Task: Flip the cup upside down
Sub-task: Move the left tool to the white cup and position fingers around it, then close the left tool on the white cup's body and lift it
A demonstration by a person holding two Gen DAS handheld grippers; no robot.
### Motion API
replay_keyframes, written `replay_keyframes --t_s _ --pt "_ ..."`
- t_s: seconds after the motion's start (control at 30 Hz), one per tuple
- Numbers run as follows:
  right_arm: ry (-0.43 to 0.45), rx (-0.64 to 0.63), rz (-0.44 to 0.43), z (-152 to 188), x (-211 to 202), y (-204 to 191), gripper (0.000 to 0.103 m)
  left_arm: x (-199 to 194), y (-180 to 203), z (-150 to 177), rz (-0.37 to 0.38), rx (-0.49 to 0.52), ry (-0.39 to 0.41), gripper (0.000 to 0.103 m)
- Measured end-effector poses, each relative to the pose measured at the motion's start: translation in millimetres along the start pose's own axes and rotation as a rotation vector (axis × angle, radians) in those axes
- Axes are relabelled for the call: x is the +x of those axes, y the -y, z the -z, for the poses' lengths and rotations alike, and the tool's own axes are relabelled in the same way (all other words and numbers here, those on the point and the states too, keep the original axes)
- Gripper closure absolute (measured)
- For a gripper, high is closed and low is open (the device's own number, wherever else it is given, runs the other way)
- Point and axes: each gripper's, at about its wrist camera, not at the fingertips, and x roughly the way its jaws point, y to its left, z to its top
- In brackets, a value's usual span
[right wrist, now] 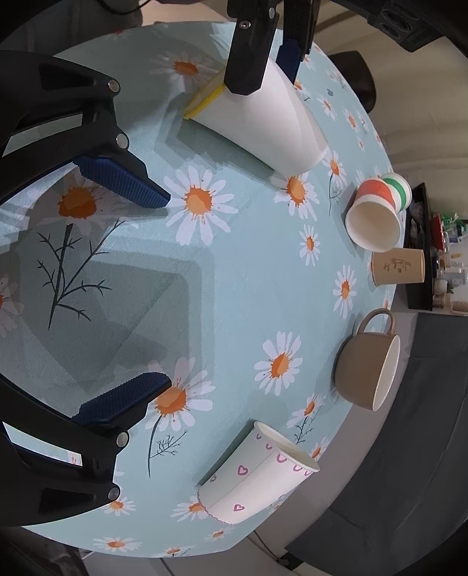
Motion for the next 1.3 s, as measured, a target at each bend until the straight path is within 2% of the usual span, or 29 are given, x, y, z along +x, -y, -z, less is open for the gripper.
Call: replay_keyframes --t_s 0.07,0.23,0.37,0.47,0.57,1.0,1.1,1.17,1.2,1.3 --pt "0.008 0.000 -0.001 -0.3 -2.2 -3.6 0.015 -7.1 2.1 2.1 -0.026 0.050 0.043 0.027" --pt "0.027 0.007 -0.003 1.9 -8.0 -15.9 0.015 -24.0 10.3 12.5 -0.174 0.222 0.247 0.028" --pt "0.038 0.011 -0.011 5.5 -11.7 -27.1 0.015 -27.0 2.5 26.2 -0.228 0.300 0.382 0.028" --pt "0.046 0.020 -0.017 8.3 -13.6 -34.3 0.015 -26.3 -4.2 38.2 -0.241 0.342 0.464 0.028" --pt "0.050 0.031 -0.022 10.4 -14.7 -40.3 0.015 -21.4 -9.7 47.2 -0.265 0.352 0.483 0.029" --pt "0.041 0.056 -0.021 11.5 -12.7 -60.9 0.015 -32.0 -28.6 82.1 -0.252 0.341 0.505 0.029" --pt "0.038 0.050 -0.021 11.7 -11.9 -66.3 0.015 -34.5 -29.1 81.6 -0.242 0.352 0.467 0.028" --pt "0.039 0.044 -0.018 11.6 -12.1 -69.7 0.015 -34.4 -27.9 77.1 -0.236 0.363 0.427 0.022" --pt "0.040 0.042 -0.016 11.6 -12.3 -70.8 0.015 -34.2 -27.3 74.5 -0.230 0.366 0.403 0.016" --pt "0.044 0.042 -0.014 12.6 -13.1 -71.1 0.015 -37.2 -25.1 64.3 -0.216 0.362 0.338 0.015"
